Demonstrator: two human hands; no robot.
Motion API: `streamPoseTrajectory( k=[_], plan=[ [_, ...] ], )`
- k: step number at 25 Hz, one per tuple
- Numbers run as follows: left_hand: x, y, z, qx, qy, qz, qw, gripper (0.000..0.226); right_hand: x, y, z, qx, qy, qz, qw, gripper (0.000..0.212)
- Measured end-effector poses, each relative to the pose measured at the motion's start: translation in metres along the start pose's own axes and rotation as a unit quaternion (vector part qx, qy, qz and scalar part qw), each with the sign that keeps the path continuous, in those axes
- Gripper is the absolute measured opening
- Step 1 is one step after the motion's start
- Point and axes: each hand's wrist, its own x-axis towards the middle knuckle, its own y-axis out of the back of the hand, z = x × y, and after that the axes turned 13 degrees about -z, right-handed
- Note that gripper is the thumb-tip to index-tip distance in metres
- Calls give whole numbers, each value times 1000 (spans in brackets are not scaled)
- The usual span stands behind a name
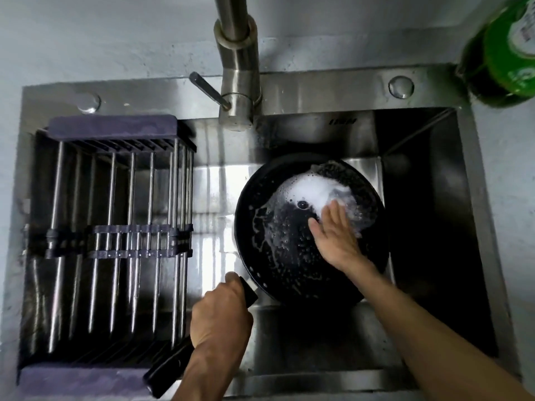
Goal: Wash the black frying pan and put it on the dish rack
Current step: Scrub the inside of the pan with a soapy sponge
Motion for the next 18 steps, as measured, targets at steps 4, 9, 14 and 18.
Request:
streamPoseTrajectory(
  k=[4,9,14,18],
  plan=[
    [6,1,-2,10,-5,18,1000,25,44,-15,-131,455,136,2,880,85],
    [5,3,-3,1,-10,11,1000,24,54,-19,-130,466,143,91,869,71],
    [6,2,-5,1,-10,10,1000,24,48,-25,-133,432,214,21,876,63],
    [8,3,-4,-13,0,2,1000,24,-8,-37,-113,373,256,-156,878,59]
  ],
)
